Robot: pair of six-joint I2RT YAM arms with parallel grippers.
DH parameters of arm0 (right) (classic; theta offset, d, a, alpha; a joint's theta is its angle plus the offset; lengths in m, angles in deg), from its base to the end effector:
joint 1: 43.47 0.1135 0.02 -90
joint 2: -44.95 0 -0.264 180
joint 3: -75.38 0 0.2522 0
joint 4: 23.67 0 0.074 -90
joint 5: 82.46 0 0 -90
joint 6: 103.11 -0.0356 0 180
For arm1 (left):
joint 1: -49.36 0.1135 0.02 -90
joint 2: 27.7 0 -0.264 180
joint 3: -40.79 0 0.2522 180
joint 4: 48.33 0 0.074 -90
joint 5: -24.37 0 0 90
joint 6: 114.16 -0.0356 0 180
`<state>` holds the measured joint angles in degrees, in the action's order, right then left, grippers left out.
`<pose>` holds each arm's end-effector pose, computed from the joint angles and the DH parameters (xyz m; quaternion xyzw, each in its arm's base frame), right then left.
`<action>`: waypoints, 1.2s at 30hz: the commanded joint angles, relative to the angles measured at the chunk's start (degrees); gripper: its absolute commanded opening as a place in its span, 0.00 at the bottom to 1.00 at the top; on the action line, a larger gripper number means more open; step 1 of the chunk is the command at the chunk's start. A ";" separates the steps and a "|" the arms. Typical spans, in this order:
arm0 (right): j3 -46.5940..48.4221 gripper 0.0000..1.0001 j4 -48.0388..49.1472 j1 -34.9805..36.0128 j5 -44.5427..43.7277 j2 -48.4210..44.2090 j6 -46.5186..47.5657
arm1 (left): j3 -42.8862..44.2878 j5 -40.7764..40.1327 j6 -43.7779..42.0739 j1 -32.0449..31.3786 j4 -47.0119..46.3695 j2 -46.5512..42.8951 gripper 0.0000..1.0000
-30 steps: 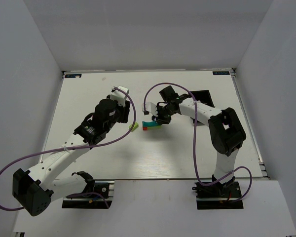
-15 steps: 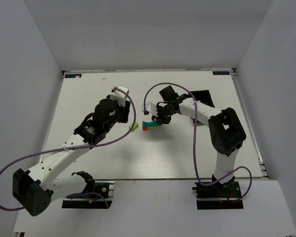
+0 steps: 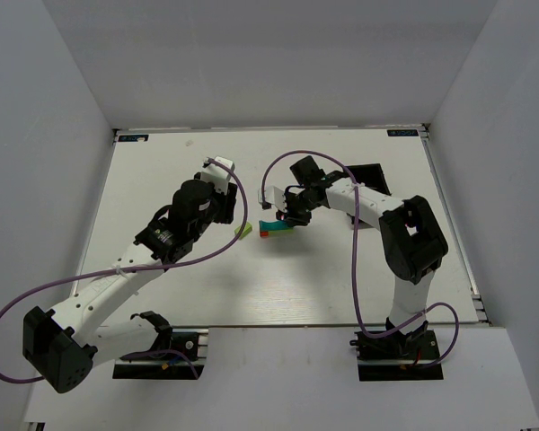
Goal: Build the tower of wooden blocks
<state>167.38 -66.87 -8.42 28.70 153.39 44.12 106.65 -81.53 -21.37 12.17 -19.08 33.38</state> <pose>0.3197 0.2400 0.2001 -0.7174 0.6227 0.1244 0.2867 0.1988 -0.1386 0.3208 0.1748 0.8177 -0.0739 0.5435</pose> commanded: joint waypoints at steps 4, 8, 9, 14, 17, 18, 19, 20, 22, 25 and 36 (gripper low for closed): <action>1.65 0.10 -0.19 0.28 1.68 0.45 0.42 | 0.20 -0.45 0.11 0.36 0.25 -0.52 0.61; 1.65 0.10 -0.36 0.28 1.68 0.63 0.69 | 0.20 -0.45 0.11 0.36 0.25 -0.52 0.61; 1.74 0.10 -0.36 0.28 1.60 0.72 0.60 | 0.20 -0.45 0.11 0.36 0.25 -0.52 0.61; 1.66 0.10 -0.63 0.20 1.77 0.63 0.69 | 0.20 -0.45 0.11 0.36 0.25 -0.52 0.61; 1.74 0.10 -0.72 0.28 1.77 0.80 0.69 | 0.20 -0.45 0.11 0.36 0.25 -0.52 0.61; 1.74 0.10 -0.72 0.28 1.86 0.63 0.77 | 0.20 -0.45 0.11 0.36 0.25 -0.52 0.61; 1.74 0.10 -0.63 0.28 1.86 0.72 0.69 | 0.20 -0.45 0.11 0.36 0.25 -0.52 0.61; 1.74 0.10 -0.72 0.28 1.95 0.54 0.77 | 0.20 -0.45 0.11 0.36 0.25 -0.52 0.61; 2.00 0.12 -0.80 0.37 2.12 0.72 0.78 | 0.20 -0.45 0.11 0.36 0.25 -0.52 0.61; 1.74 0.12 -0.72 0.37 2.21 0.72 0.77 | 0.20 -0.45 0.11 0.36 0.25 -0.52 0.61; 1.66 0.22 -0.72 0.55 2.03 0.72 0.78 | 0.20 -0.45 0.11 0.36 0.25 -0.52 0.61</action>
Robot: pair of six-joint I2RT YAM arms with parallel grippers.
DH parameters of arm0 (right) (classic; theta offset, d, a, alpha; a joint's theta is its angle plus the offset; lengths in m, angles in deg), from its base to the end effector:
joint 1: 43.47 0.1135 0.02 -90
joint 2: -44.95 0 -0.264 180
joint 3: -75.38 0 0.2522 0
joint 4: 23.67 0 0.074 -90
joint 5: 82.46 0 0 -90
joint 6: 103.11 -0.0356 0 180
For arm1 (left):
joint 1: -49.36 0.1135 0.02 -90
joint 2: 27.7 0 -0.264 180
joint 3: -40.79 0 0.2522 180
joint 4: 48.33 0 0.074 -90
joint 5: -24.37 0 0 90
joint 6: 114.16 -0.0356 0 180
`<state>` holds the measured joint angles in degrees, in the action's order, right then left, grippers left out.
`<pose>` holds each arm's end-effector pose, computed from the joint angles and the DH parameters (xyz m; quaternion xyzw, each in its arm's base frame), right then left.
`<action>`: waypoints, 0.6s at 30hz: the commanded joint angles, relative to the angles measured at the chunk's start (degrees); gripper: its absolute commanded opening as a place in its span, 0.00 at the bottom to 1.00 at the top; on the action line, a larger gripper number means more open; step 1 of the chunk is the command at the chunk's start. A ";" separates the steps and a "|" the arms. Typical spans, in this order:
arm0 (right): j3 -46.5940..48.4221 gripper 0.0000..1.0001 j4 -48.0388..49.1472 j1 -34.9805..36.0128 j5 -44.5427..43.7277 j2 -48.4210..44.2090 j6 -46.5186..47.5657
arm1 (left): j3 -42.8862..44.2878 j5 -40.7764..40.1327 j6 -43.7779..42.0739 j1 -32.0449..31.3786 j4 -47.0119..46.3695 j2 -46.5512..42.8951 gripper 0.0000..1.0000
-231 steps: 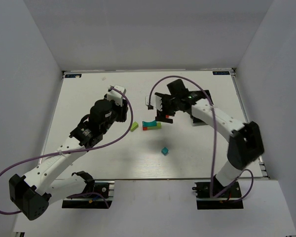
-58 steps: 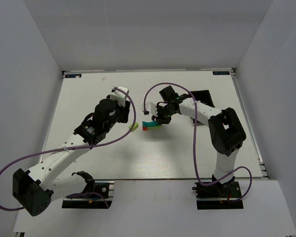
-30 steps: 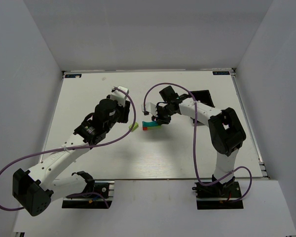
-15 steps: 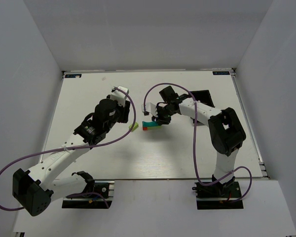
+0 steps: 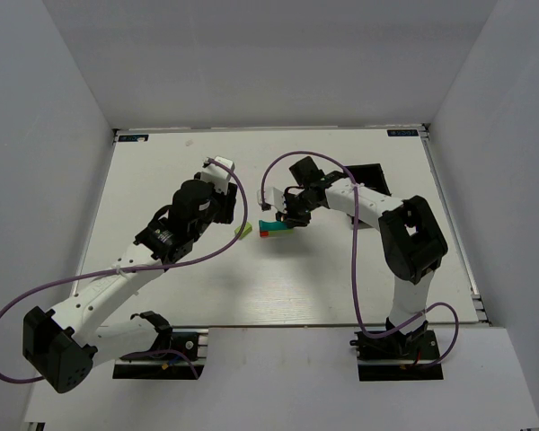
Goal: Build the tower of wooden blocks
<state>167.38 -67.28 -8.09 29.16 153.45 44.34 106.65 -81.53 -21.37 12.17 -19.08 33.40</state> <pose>0.3177 0.2417 0.1994 -0.7208 0.6193 0.1294 0.2833 0.1989 -0.1387 0.3207 0.1748 0.8178 -0.0739 0.5433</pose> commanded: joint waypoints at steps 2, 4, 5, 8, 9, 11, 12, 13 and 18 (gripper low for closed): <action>1.65 0.27 -0.48 0.13 1.40 0.65 0.56 | 0.20 -0.45 0.11 0.36 0.25 -0.54 0.61; 1.57 0.30 -0.57 0.22 1.31 0.74 0.56 | 0.20 -0.45 0.11 0.36 0.25 -0.54 0.61; 1.48 0.33 -0.48 0.22 1.23 0.74 0.56 | 0.20 -0.45 0.11 0.36 0.25 -0.54 0.61; 1.57 0.37 -0.48 0.05 0.96 0.74 0.56 | 0.20 -0.45 0.11 0.36 0.25 -0.54 0.61; 1.39 0.37 -0.48 0.22 0.96 0.65 0.56 | 0.20 -0.45 0.11 0.36 0.25 -0.54 0.61; 1.48 0.41 -0.30 0.05 0.79 0.57 0.64 | 0.20 -0.45 0.11 0.36 0.25 -0.54 0.61; 1.39 0.47 -0.30 0.13 0.61 0.65 0.56 | 0.20 -0.45 0.11 0.36 0.25 -0.54 0.61; 1.30 0.50 -0.30 0.22 0.52 0.56 0.56 | 0.20 -0.45 0.11 0.36 0.25 -0.54 0.61; 1.30 0.75 -0.30 -0.04 -0.18 0.39 0.38 | 0.20 -0.45 0.11 0.36 0.25 -0.54 0.61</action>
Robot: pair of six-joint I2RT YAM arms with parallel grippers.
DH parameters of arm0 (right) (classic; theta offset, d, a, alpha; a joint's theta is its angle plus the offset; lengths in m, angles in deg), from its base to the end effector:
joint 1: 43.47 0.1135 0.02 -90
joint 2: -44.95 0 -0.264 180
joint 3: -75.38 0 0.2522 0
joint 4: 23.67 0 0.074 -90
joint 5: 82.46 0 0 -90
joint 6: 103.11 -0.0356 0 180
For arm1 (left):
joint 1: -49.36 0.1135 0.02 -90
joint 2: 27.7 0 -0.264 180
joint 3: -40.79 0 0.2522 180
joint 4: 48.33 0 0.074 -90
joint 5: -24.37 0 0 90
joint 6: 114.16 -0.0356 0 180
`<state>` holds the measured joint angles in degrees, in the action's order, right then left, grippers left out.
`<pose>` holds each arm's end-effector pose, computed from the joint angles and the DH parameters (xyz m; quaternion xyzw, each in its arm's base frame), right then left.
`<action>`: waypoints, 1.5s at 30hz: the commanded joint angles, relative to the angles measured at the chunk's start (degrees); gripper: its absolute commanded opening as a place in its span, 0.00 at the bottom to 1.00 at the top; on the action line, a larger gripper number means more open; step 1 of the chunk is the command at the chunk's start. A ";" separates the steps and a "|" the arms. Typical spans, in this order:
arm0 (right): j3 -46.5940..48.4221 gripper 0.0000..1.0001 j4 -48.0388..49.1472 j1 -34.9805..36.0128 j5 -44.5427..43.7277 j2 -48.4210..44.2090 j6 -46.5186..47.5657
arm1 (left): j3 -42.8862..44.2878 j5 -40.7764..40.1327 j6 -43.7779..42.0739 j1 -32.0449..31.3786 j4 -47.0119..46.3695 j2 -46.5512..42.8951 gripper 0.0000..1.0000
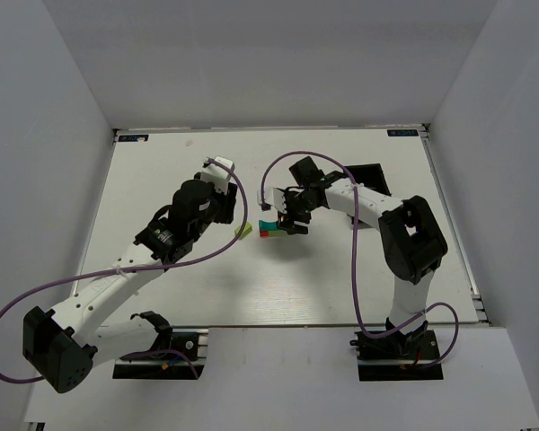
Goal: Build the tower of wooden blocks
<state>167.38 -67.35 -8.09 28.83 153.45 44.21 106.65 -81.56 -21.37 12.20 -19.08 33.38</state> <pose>0.3177 0.2415 0.1992 -0.7200 0.6211 0.1271 0.2822 0.1989 -0.1385 0.3208 0.1744 0.8178 -0.0736 0.5435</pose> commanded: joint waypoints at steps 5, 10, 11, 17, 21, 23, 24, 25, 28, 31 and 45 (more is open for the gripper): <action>0.43 0.90 -0.23 -0.31 -0.03 -1.19 0.77 | 0.20 -0.42 0.11 0.34 0.25 -0.52 0.61; -0.63 0.90 -1.29 -0.57 -2.21 -3.65 1.57 | 0.20 -0.95 0.11 0.34 0.25 -0.52 0.61; -1.06 0.90 -1.29 -0.83 -2.84 -4.53 1.91 | 0.20 -0.95 0.11 0.34 0.25 -0.52 0.61; -5.36 0.90 2.39 -6.63 -5.83 -13.12 0.96 | 0.20 -0.95 0.11 0.34 -0.28 0.09 0.62; -8.62 0.90 8.28 -12.43 -2.23 -17.80 -4.57 | 0.20 0.27 0.11 0.34 -0.28 2.72 0.54; -8.89 0.89 9.43 -15.60 3.70 -17.81 -6.17 | 0.72 0.89 0.11 0.34 -0.28 3.95 0.24; -8.98 0.82 9.17 -16.21 5.31 -16.67 -5.91 | 0.73 1.42 0.11 0.34 0.33 4.57 0.14; -8.89 0.70 7.86 -17.52 8.55 -15.88 -2.60 | 0.73 1.42 0.11 0.34 0.86 6.05 0.01; -5.82 0.12 2.68 -17.88 15.32 -11.31 4.45 | 1.95 1.42 0.11 0.34 2.79 8.26 0.00; -2.65 0.08 -5.06 -17.89 20.44 -7.00 15.26 | 3.53 0.45 0.11 0.34 5.77 11.07 0.20; 9.20 0.58 -2.96 -14.99 12.63 6.62 14.06 | 6.70 1.59 0.11 0.34 9.12 16.53 0.67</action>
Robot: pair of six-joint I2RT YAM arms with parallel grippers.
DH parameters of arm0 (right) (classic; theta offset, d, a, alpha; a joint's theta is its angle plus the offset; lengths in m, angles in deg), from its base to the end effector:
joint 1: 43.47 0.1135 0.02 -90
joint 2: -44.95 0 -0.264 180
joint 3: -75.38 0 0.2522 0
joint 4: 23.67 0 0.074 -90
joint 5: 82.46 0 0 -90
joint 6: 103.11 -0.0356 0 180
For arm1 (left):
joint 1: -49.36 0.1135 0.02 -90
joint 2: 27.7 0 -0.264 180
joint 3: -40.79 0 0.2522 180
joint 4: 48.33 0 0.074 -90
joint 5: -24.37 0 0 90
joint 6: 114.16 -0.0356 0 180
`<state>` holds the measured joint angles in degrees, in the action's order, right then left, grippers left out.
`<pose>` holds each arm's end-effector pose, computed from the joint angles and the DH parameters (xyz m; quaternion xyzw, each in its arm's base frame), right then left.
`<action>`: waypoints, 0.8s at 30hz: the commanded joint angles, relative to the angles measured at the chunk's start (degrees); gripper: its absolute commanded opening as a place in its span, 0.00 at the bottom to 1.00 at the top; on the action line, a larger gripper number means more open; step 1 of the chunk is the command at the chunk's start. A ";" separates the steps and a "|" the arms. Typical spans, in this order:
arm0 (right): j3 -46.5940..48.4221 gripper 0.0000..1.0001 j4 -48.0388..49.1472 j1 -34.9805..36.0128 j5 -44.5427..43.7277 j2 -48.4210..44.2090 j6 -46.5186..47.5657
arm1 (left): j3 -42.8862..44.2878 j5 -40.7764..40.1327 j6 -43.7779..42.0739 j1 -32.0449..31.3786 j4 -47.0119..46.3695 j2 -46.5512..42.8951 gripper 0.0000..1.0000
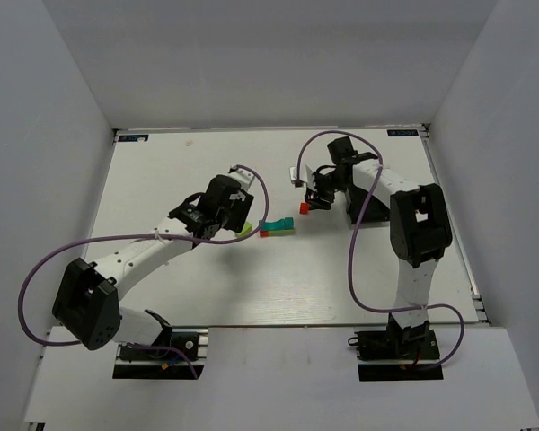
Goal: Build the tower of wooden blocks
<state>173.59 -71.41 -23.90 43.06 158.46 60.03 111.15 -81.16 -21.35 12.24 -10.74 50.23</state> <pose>0.3843 0.1586 0.1973 -0.7192 0.5877 0.1648 0.3319 0.2379 -0.1681 0.2616 0.2209 0.8904 -0.0116 0.3978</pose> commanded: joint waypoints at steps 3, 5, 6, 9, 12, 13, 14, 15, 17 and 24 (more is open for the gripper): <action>5.63 0.58 -0.03 1.87 -3.53 4.08 -3.00 | 2.73 1.73 0.09 0.30 0.77 -0.32 0.67; 7.74 0.58 -1.09 2.31 -4.41 5.57 -3.44 | 2.73 1.73 0.09 0.30 0.77 -0.32 0.67; 8.10 0.58 -1.79 2.66 -4.59 5.93 -3.80 | 2.73 1.73 0.09 0.30 0.77 -0.32 0.67; 8.89 0.58 -2.67 3.19 -4.85 6.63 -4.15 | 2.73 2.26 0.09 0.30 0.77 -0.32 0.67; 9.07 0.58 -2.50 3.63 -5.47 6.98 -4.94 | 2.73 2.26 0.09 0.30 0.77 -0.32 0.67; 9.25 0.59 -2.32 3.72 -5.64 7.33 -5.46 | 2.73 2.26 0.09 0.30 0.77 -0.32 0.67; 9.33 0.59 -1.97 3.89 -6.78 7.42 -6.08 | 2.73 2.26 0.09 0.30 0.77 -0.32 0.67; 9.77 0.59 -2.14 3.98 -6.79 8.03 -6.34 | 2.73 2.26 0.09 0.30 0.77 -0.32 0.67; 9.95 0.59 -3.20 4.42 -7.23 8.48 -6.61 | 2.73 2.26 0.09 0.30 0.77 -0.32 0.67; 9.51 0.59 -4.25 4.25 -7.75 7.51 -7.14 | 2.73 2.79 0.09 0.30 0.77 -0.32 0.67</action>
<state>181.72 -74.21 -19.66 35.50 166.98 53.89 111.74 -79.46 -21.35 12.24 -10.15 50.67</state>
